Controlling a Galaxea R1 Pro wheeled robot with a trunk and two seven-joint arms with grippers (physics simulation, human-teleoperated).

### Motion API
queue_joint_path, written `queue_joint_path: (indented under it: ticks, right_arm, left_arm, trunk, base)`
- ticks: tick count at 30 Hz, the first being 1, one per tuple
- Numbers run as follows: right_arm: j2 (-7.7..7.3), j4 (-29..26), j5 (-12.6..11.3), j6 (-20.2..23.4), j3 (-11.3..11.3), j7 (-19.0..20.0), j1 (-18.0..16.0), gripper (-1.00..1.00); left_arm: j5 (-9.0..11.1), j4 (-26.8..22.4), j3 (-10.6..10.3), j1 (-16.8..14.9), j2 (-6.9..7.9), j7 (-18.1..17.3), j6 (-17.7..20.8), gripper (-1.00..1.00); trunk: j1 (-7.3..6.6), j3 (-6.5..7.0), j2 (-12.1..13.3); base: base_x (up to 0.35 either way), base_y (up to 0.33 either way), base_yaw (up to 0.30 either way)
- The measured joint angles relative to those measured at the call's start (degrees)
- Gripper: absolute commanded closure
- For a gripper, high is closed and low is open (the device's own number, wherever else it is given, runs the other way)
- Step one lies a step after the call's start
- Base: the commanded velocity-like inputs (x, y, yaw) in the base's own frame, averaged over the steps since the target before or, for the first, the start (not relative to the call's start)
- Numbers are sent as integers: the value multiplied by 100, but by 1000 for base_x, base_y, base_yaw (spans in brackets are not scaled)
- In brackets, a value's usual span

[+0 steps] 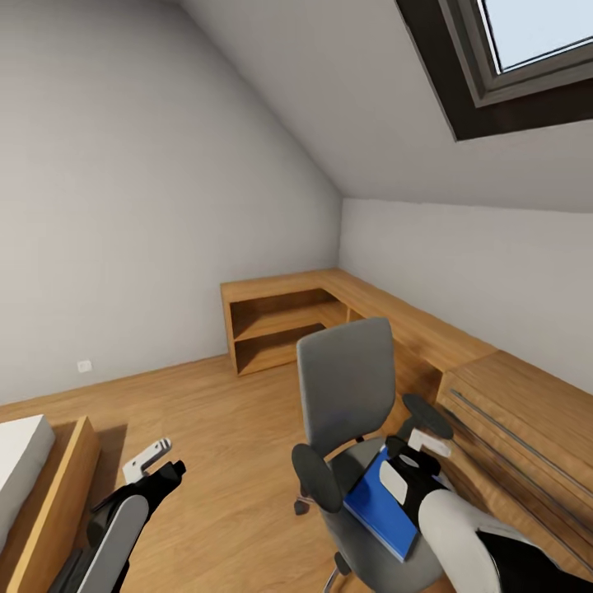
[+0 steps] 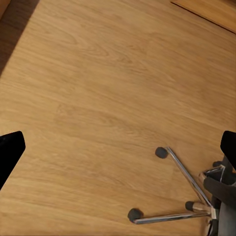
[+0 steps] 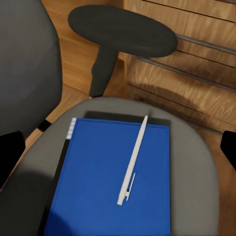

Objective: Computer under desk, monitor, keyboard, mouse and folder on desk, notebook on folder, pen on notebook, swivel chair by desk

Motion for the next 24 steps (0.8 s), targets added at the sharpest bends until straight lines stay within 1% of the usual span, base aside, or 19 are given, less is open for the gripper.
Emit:
queue_joint_path:
  ticks: [5,8,24]
  right_arm:
    - [-17,161,2,-161,-2,-8,-2,-100]
    - [-24,254,8,-171,-4,-9,-5,-100]
    - [-45,261,4,-152,-2,-5,-6,-100]
  left_arm:
    - [5,0,1,3,-4,1,0,-100]
    - [7,0,1,2,-5,0,0,-100]
    - [9,0,-4,1,-5,0,0,-100]
  trunk:
    - [110,-90,-201]
    - [176,-144,-321]
    - [527,-431,-963]
  base:
    - [0,0,0]
    - [0,0,0]
    - [0,0,0]
